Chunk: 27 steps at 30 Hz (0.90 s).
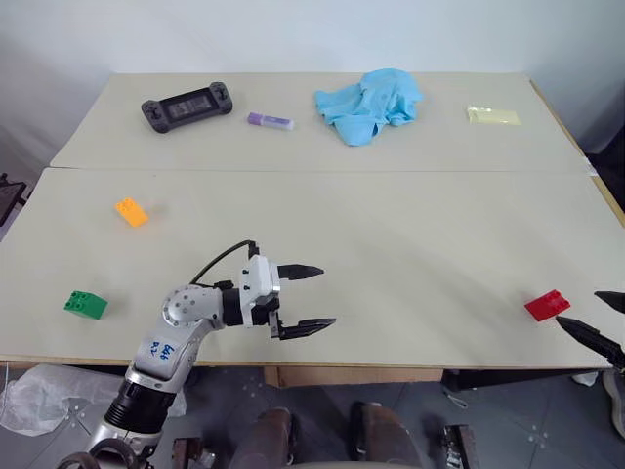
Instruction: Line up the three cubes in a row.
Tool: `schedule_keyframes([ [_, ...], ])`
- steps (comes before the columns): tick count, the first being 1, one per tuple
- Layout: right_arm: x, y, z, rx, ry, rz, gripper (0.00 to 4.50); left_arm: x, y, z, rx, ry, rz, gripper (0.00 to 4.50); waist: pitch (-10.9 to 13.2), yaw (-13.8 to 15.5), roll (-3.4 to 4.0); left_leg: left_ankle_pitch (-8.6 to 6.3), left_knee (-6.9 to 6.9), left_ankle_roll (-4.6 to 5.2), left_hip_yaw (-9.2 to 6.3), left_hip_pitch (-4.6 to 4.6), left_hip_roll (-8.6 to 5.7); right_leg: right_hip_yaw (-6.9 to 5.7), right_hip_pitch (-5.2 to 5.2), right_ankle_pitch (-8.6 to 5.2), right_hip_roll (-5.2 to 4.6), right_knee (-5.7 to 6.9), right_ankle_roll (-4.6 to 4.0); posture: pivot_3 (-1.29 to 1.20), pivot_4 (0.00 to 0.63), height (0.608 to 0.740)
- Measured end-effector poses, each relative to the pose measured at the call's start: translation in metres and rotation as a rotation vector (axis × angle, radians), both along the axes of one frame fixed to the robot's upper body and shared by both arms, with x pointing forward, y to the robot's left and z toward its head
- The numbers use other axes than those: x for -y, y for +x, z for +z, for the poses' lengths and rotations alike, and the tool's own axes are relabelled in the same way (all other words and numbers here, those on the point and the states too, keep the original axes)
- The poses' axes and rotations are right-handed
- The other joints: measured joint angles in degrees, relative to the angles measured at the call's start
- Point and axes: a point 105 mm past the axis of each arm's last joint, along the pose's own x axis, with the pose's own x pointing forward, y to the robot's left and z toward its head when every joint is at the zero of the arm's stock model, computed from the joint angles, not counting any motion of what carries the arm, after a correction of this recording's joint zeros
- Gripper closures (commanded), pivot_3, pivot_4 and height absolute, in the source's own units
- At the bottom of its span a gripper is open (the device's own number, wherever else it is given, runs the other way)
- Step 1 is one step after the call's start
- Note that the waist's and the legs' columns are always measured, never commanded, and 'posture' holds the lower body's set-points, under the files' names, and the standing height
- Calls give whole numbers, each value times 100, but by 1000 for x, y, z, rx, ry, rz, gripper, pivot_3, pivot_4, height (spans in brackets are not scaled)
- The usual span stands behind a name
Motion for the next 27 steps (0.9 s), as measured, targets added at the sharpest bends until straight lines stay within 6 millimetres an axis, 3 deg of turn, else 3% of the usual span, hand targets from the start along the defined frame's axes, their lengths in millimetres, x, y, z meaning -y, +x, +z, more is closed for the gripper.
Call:
schedule_keyframes([
  [6, -9, 12, -19, -55, 7, 50, 0, -3, -5, -1, 4, 9, 14, 58, -1, 5, 1, 0, 3, -1, -2, -1, -2, -1, 0, 1, -4, 0, 2, 0, 150, 740],
  [15, -10, 25, -18, -4, -6, 50, 2964, -6, -2, -2, 15, 21, 43, 0, -1, -3, 2, 0, 5, -1, -1, -1, -4, -2, 0, 2, -3, 0, 3, 0, 150, 740],
  [20, -24, 40, -13, 11, 25, 110, 3017, -7, 2, 0, 33, 27, 55, 0, -1, -20, 2, 1, 8, -3, 1, 0, -4, -1, 0, 2, -2, 4, 4, 0, 150, 740],
  [22, -45, 51, -2, 14, 44, 207, 3017, -8, 3, 4, 56, 24, 61, 0, -1, -59, 6, 2, 8, -4, 2, 1, -1, 0, -2, 2, -1, 5, 4, 0, 150, 740],
  [27, -142, 73, 43, 52, -31, 678, 3017, -13, 3, 11, 97, -1, 70, 0, 1, -140, 7, 6, 7, -13, -6, -6, 7, -11, -12, 1, 5, 7, 2, 0, 150, 740],
])
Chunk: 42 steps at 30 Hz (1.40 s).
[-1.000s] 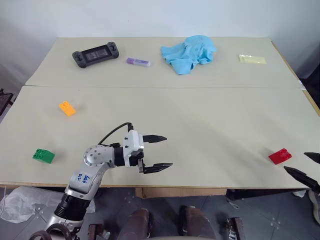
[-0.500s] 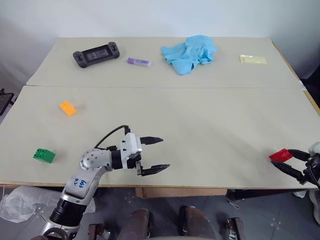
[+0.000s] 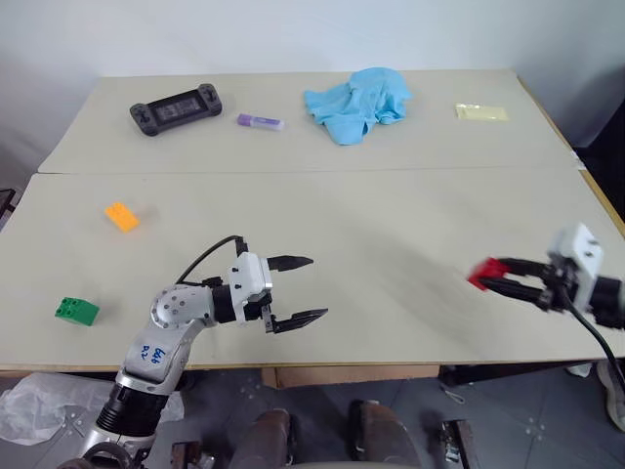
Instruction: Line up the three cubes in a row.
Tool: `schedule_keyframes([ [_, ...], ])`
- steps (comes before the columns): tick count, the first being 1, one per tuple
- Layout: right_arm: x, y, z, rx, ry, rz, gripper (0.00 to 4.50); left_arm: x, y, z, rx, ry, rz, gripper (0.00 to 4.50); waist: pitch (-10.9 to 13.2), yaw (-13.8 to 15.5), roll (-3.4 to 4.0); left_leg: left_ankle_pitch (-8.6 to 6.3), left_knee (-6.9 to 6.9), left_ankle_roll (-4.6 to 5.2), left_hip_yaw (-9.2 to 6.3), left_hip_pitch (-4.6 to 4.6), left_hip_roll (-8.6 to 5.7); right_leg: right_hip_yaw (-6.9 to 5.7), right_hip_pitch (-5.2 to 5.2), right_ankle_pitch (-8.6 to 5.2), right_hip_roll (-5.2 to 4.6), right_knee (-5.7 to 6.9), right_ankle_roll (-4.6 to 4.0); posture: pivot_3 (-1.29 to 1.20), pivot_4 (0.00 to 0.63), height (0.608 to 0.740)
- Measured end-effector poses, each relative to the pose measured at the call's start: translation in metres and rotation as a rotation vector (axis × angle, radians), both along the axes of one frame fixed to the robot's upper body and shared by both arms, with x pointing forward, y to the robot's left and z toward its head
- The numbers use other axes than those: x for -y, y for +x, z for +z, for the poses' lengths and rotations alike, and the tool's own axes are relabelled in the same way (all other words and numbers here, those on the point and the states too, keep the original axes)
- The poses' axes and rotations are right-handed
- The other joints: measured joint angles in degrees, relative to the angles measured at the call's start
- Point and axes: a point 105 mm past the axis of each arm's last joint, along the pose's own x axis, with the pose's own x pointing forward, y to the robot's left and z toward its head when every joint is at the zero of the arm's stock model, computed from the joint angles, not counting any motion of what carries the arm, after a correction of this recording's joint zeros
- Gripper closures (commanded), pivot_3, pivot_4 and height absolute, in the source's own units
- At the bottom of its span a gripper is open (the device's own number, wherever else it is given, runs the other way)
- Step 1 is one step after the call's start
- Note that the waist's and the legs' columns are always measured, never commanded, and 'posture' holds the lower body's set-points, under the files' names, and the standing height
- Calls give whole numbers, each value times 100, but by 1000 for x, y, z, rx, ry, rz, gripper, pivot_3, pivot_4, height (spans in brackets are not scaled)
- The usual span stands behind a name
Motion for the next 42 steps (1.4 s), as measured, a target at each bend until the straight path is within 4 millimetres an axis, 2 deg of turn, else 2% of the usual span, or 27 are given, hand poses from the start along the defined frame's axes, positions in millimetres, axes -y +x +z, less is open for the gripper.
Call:
schedule_keyframes([
  [3, -44, 16, 7, 0, -42, 150, 3017, -12, -2, -9, -32, 15, 33, 0, 6, -4, -10, 0, 2, 0, -4, -9, -5, -3, -4, 0, -6, -4, -1, 0, 150, 740],
  [7, -95, 34, -8, -34, -78, 289, 3017, -32, -2, -18, -43, -2, 142, 0, 9, -3, -17, 0, 2, 1, -16, -22, -10, -13, -15, 0, -12, -3, -2, 0, 150, 740],
  [9, -111, 39, -21, -57, -94, 340, 3017, -46, 0, -16, -10, -35, 236, 0, 9, 16, -17, 0, 2, 1, -23, -28, -16, -23, -19, 0, -17, -3, -3, 0, 150, 740],
  [11, -118, 44, -31, -69, -96, 365, 3017, -60, 2, -12, 14, -61, 327, 0, 9, 48, -17, -1, 4, 2, -29, -34, -22, -30, -19, 0, -20, -1, -2, 0, 150, 740],
  [15, -117, 52, -41, -70, -115, 396, 3017, -86, -10, -19, -7, -58, 462, 0, 9, 15, -19, -2, 3, 5, -33, -34, -29, -36, -17, 0, -23, 13, -2, 0, 150, 740],
  [20, -122, 60, -43, -51, -121, 445, 3017, -91, -24, -22, -13, -51, 516, 0, 7, -33, -22, -2, 4, 3, -34, -19, -25, -35, -4, -1, -22, 1, -5, 0, 150, 740],
  [26, -120, 63, -47, -56, -156, 448, 1150, -104, -30, -23, -10, -98, 652, 0, 8, -24, -22, 0, 4, 0, -33, -22, -20, -33, -9, -2, -21, 4, -7, 0, 150, 740],
  [29, -123, 61, -32, 6, -129, 475, 138, -129, -35, -19, 10, -153, 806, 0, 8, -26, -23, -1, 4, -1, -33, -24, -19, -34, -12, -2, -21, 2, -7, 0, 150, 740],
  [30, -122, 60, -26, 27, -121, 486, 24, -136, -40, -18, 16, -149, 842, 0, 8, -25, -23, -2, 1, -2, -33, -25, -19, -33, -12, -2, -21, 0, -8, 0, 150, 740],
  [33, -116, 53, -12, 82, -71, 512, 24, -153, -57, -24, 5, -160, 943, 0, 9, -23, -25, -5, -1, 0, -33, -24, -18, -34, -8, -3, -21, -11, -8, 0, 150, 740],
  [35, -116, 41, -7, 115, 18, 547, 24, -165, -75, -33, -20, -168, 1032, 0, 10, -19, -27, -9, -2, 1, -34, -24, -15, -36, -3, -3, -21, -19, -8, 0, 150, 740],
  [39, -117, 17, -9, 126, 172, 583, 24, -195, -113, -49, -42, -232, 1284, 0, 13, -5, -32, -14, -2, 3, -34, -19, -11, -37, 6, -3, -20, -26, -9, 0, 150, 740],
  [42, -118, 1, -20, 112, 240, 591, 24, -230, -139, -62, -60, -318, 1519, 0, 15, 55, -39, -14, 0, 3, -40, -13, -7, -45, 19, -4, -19, -30, -10, 0, 150, 740],
])
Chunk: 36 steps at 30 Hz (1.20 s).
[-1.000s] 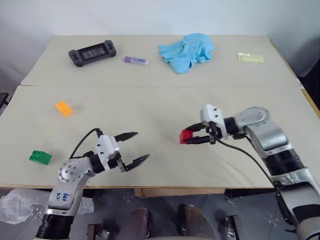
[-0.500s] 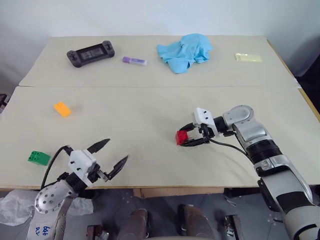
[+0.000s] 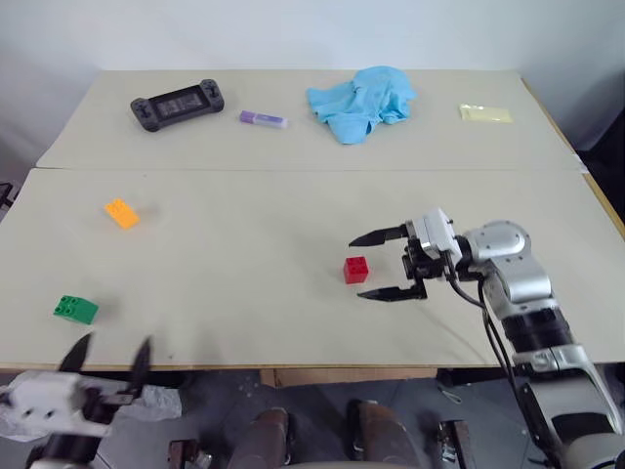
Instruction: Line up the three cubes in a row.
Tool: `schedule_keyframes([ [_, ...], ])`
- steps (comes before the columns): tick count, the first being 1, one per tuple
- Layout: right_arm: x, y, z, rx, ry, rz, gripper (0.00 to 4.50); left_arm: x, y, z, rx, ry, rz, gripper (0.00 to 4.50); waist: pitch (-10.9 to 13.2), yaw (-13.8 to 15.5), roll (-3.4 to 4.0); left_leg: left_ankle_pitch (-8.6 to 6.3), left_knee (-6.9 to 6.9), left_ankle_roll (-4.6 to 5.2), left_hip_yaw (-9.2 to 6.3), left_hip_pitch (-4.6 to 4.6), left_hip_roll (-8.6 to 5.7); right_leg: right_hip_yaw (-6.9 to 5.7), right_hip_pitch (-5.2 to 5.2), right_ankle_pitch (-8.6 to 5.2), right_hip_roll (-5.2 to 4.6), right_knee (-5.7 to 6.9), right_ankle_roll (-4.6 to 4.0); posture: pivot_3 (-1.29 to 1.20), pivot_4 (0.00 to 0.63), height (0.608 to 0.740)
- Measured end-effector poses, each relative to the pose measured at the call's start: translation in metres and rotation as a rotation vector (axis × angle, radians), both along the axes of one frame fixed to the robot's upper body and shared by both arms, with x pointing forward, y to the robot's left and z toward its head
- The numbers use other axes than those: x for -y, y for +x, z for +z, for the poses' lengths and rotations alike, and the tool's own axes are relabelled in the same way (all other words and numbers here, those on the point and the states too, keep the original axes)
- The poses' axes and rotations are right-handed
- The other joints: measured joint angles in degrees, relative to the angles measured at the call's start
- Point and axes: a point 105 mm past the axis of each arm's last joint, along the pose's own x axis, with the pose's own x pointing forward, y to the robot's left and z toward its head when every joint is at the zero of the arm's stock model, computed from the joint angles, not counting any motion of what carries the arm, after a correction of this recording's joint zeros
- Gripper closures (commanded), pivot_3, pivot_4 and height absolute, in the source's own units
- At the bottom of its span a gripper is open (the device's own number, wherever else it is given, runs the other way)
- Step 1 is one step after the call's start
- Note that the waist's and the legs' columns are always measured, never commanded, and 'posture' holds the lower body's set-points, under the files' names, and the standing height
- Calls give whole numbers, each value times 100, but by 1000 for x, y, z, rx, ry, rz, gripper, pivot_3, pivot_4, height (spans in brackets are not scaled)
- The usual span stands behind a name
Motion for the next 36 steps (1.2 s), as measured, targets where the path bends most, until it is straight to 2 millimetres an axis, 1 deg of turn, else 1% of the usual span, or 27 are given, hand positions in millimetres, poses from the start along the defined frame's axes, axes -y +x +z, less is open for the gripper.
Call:
schedule_keyframes([
  [2, -5, -9, -5, -20, 62, 11, 24, -13, -10, -7, -22, -15, 56, 0, 0, 33, 0, 0, 0, 0, -2, 3, 0, -1, 6, 0, 0, -1, -1, 0, 150, 740],
  [4, -9, -14, -8, -39, 105, 15, 24, -20, -15, -13, -44, -19, 80, 0, 0, 54, -1, -1, 0, 1, -1, 5, 0, 0, 8, 0, 0, -2, -1, 0, 150, 740],
  [6, -10, -14, -8, -26, 133, 11, 24, -28, -16, -15, -54, -13, 101, 0, 0, 70, -1, -2, 0, 2, -3, 5, -1, -1, 9, 0, -1, -3, -1, 0, 150, 740],
  [8, -7, -15, -6, 10, 144, -3, 24, -36, -12, -12, -51, 7, 103, 0, -2, 81, -5, -3, 0, 1, -12, 5, -1, -6, 11, -1, -1, -4, -2, 0, 150, 740],
  [10, -5, -15, -8, 15, 145, -13, 24, -41, -3, -6, -42, 32, 85, 0, -4, 74, -7, -5, 0, -3, -16, 6, 0, -8, 13, -2, -1, -4, -5, 0, 150, 740],
  [15, -7, -17, -7, 25, 145, -26, 24, -48, 33, 16, -4, 80, -71, 0, -4, 49, -6, -4, 0, -7, -20, 7, 0, -12, 12, -5, 0, 4, -9, 0, 150, 740],
  [20, -11, -23, -7, 15, 142, -24, 24, -57, 67, 27, -24, 92, -157, 0, -4, 42, -6, -5, -2, -8, -23, 8, -1, -14, 9, -6, 1, 14, -12, 0, 150, 740],
  [23, -14, -25, -3, 27, 145, -28, 0, -59, 78, 29, -61, 99, -179, 587, -4, -2, -6, -5, -3, -8, -23, 8, -1, -14, 8, -6, 1, 20, -12, 0, 150, 740],
  [26, -15, -25, -2, 39, 141, -45, 0, -54, 84, 21, -85, 80, -214, 1518, -4, -67, -7, -5, -5, -8, -23, 7, -2, -14, 8, -6, 1, 24, -12, 0, 150, 740],
  [27, -15, -25, -2, 39, 140, -46, 0, -52, 85, 20, -89, 75, -222, 1753, -4, -75, -7, -5, -5, -8, -23, 7, -2, -14, 8, -6, 1, 24, -12, 0, 150, 740],
  [29, -14, -25, -3, 39, 135, -56, 0, -49, 88, 19, -93, 68, -246, 2438, -4, -76, -7, -5, -5, -8, -24, 8, -1, -16, 8, -6, 1, 21, -12, 0, 150, 740],
  [31, -12, -27, -5, 37, 124, -67, 0, -47, 90, 19, -97, 69, -265, 3007, -4, -75, -7, -5, -5, -8, -24, 8, -1, -15, 8, -6, 1, 20, -12, 0, 150, 740],
  [34, -10, -26, -5, 43, 117, -88, 0, -43, 96, 24, -89, 55, -308, 3003, -4, -73, -7, -5, -3, -8, -23, 8, -1, -15, 9, -6, 1, 19, -12, 0, 150, 740],
  [35, -6, -25, -5, 47, 110, -102, 0, -38, 99, 30, -70, 29, -346, 3003, -4, -58, -7, -5, -2, -8, -26, 7, -2, -15, 8, -6, 0, 19, -12, 0, 150, 740],
  [36, -1, -24, -4, 51, 100, -122, 0, -29, 106, 40, -44, 8, -407, 3003, -2, -17, -11, -5, 1, -8, -33, 4, -2, -17, 10, -6, -2, 18, -12, 0, 150, 740],
])
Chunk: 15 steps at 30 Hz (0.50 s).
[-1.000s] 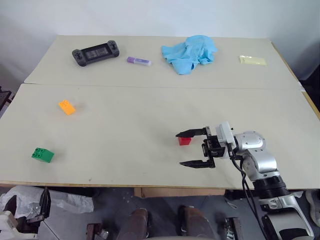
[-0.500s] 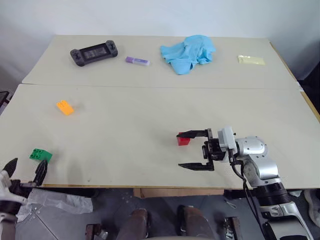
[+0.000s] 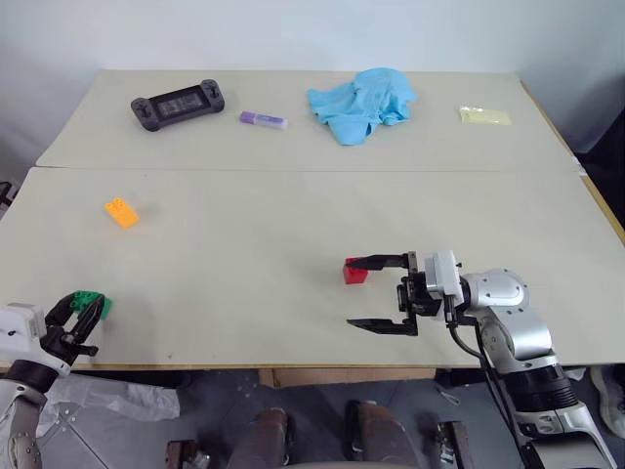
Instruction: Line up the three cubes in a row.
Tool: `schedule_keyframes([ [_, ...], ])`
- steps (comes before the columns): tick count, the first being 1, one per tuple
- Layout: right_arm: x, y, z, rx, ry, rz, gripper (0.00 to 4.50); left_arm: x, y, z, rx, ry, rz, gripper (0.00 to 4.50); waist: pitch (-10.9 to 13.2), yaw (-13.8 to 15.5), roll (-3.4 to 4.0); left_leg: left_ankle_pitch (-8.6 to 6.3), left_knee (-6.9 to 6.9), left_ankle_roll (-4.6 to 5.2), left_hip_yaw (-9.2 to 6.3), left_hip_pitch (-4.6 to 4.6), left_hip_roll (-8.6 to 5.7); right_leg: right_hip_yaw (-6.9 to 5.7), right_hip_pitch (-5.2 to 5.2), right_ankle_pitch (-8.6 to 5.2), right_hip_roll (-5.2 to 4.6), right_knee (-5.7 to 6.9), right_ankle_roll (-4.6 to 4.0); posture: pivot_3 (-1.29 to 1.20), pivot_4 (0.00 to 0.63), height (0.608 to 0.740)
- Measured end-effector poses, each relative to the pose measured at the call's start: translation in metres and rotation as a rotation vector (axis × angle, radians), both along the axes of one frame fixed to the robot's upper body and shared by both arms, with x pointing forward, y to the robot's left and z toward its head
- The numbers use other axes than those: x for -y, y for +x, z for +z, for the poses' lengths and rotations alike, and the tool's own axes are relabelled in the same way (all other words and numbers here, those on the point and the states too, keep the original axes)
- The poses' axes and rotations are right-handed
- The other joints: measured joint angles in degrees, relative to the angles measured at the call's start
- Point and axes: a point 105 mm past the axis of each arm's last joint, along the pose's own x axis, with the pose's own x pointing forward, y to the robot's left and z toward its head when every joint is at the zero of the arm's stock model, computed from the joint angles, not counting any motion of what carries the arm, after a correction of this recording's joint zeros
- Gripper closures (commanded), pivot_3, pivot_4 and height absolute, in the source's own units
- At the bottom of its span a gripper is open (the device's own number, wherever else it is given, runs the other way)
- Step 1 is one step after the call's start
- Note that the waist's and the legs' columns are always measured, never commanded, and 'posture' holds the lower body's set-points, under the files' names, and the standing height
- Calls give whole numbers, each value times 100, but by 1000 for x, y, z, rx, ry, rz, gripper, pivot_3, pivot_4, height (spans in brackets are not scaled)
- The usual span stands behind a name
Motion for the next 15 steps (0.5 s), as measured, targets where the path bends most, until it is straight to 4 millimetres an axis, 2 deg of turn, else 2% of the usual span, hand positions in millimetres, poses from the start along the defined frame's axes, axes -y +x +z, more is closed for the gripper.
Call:
schedule_keyframes([
  [1, 4, 1, 1, 6, -7, -17, 0, 11, 6, 12, 24, -1, -65, 3003, -1, 26, -2, 0, 1, 0, -2, -1, 0, 0, 0, 0, -1, 0, 0, 0, 150, 740],
  [4, 18, 4, 6, 26, -15, -80, 0, 62, 28, 56, 80, 115, -361, 3003, -2, 85, -2, 1, 2, 0, -3, 4, -4, 2, 7, 1, -2, -2, -1, 0, 150, 740],
  [6, 35, 4, 3, 17, -34, -137, 0, 109, 44, 71, 95, 199, -610, 3003, -1, 124, 16, 2, 1, 2, -10, 7, -16, 0, 12, 1, -5, -3, -1, 0, 150, 740],
  [9, 57, 8, 5, 33, -26, -240, 0, 170, 56, 71, 88, 242, -924, 3003, -2, 78, 24, 5, -2, 8, -3, 5, -21, 3, 11, 5, 0, 13, 6, 0, 150, 740],
  [11, 73, 9, 4, 40, -37, -305, 0, 201, 66, 64, 71, 269, -1083, 3003, -2, 51, 24, 6, -2, 7, 2, 5, -19, -6, 10, 5, 15, 17, 6, 0, 150, 740],
  [15, 86, 2, -5, 13, -43, -373, 0, 230, 89, 41, 6, 349, -1256, 3003, -1, -9, 23, 10, -3, 2, 22, 4, -7, -43, 6, 5, 51, 16, 7, 0, 150, 740],
])
